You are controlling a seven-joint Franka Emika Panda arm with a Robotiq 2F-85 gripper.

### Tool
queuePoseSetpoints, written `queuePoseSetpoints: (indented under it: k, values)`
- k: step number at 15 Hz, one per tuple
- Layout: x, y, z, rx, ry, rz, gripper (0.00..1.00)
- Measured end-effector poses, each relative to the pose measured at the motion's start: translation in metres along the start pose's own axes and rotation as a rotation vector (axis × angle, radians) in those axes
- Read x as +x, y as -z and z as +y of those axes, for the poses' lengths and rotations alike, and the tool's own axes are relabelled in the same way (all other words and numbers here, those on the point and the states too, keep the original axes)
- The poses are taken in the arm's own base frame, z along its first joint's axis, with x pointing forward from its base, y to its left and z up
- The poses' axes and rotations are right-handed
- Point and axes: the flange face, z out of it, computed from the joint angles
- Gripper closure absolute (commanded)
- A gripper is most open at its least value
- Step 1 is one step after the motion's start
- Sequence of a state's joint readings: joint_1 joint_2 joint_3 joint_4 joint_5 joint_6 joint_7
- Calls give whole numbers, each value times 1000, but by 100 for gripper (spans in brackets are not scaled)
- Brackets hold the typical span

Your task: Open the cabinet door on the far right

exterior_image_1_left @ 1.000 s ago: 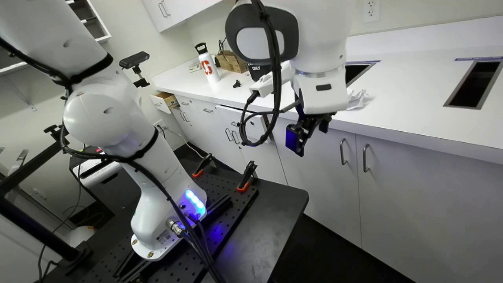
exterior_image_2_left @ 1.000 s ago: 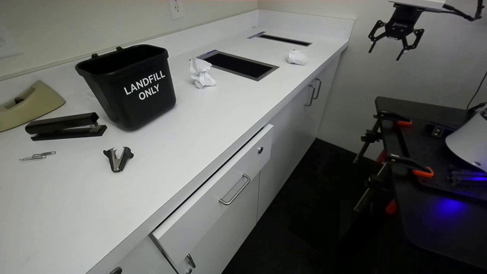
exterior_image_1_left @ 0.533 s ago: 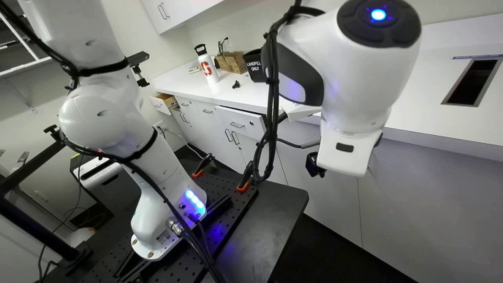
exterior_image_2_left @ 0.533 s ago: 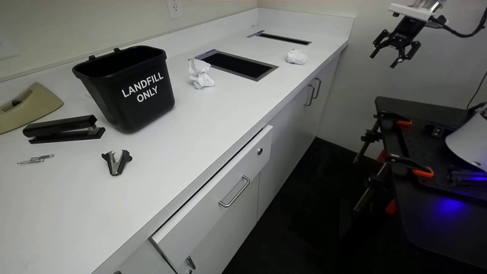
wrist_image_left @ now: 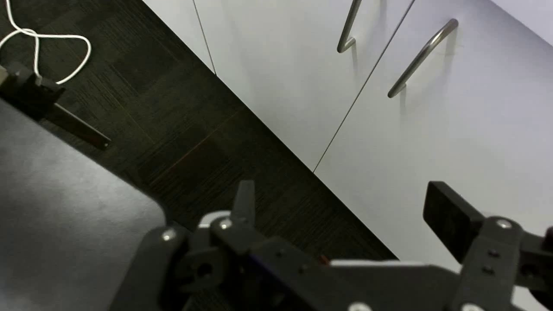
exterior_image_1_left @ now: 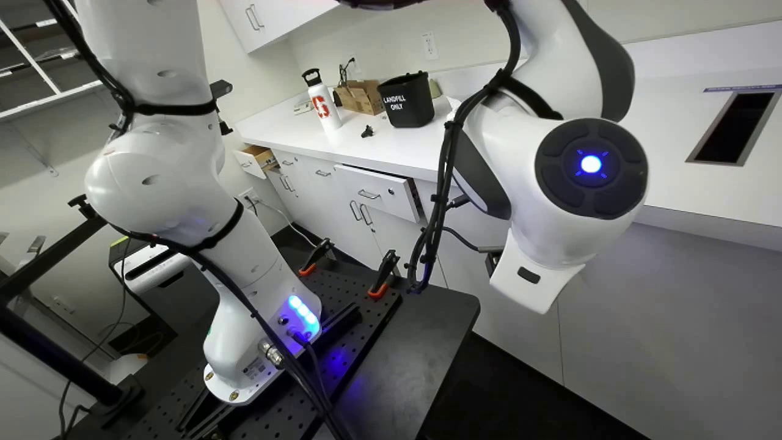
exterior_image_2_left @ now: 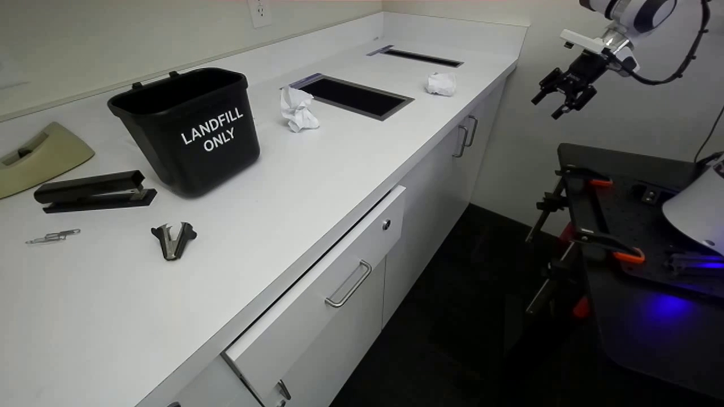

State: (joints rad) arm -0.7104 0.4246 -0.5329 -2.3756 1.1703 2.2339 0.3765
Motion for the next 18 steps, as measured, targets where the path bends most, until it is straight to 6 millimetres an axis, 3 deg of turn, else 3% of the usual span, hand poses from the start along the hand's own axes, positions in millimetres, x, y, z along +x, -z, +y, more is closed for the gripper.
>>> queuePoseSetpoints:
  k: [4,8,18]
  values:
    - [1,0,-1,1,-7,0,0]
    - [-2,-12,1,44,-162,-58,0]
    - [-12,-91,12,236,-481,-202,0]
